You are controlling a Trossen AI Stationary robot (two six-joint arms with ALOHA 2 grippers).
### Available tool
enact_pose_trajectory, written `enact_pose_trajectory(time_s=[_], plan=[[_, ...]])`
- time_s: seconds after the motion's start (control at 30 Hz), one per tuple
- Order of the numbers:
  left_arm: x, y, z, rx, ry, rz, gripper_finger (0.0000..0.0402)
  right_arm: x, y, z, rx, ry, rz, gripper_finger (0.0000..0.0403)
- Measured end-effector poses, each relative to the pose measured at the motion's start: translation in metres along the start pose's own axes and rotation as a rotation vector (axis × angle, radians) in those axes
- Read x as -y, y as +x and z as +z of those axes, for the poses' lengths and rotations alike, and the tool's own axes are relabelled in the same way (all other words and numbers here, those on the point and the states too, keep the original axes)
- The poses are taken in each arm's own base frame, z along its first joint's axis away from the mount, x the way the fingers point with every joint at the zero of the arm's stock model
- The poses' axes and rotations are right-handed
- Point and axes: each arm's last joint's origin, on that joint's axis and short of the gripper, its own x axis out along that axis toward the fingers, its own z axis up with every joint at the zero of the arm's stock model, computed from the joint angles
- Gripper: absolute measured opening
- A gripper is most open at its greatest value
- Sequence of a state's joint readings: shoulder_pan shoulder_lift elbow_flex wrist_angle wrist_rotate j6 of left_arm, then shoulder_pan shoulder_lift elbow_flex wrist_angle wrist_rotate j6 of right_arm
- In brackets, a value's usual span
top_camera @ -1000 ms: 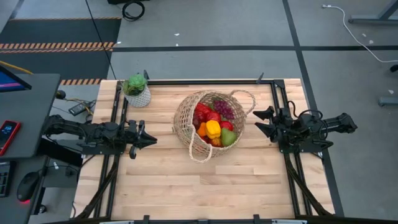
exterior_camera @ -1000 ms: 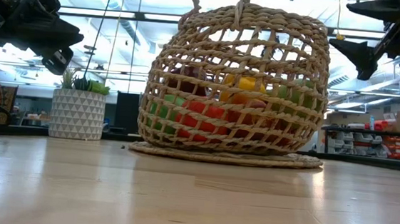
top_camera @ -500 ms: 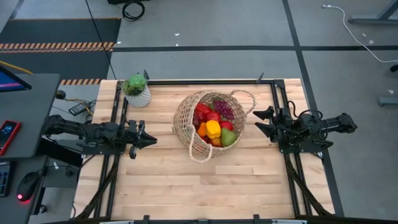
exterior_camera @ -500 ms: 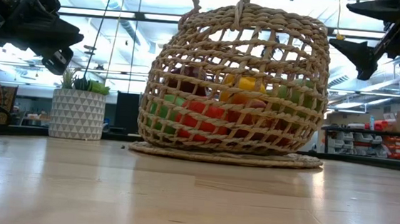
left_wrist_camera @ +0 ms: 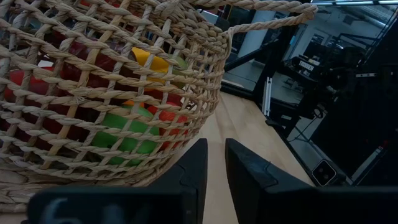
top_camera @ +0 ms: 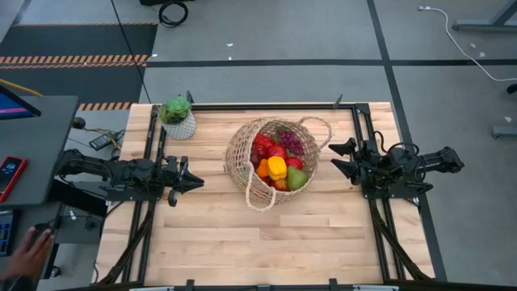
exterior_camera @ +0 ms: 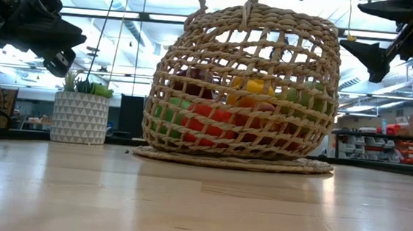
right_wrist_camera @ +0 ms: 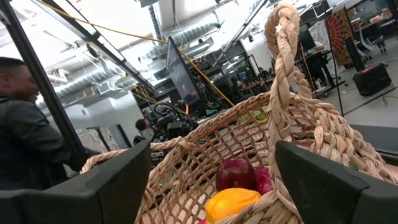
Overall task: Build produce basket
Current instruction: Return to Home Position
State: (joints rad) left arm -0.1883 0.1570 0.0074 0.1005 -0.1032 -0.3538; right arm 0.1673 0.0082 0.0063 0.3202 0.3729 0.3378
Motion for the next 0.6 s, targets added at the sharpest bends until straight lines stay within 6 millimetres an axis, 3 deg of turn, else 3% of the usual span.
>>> enact_pose_trajectory(time_s=[0.6], plan=[[0.0, 0.0, 0.0, 0.0, 0.0, 0.0, 0.0063, 0.0, 0.0, 0.0, 0.0, 0.0, 0.0, 0.0346]])
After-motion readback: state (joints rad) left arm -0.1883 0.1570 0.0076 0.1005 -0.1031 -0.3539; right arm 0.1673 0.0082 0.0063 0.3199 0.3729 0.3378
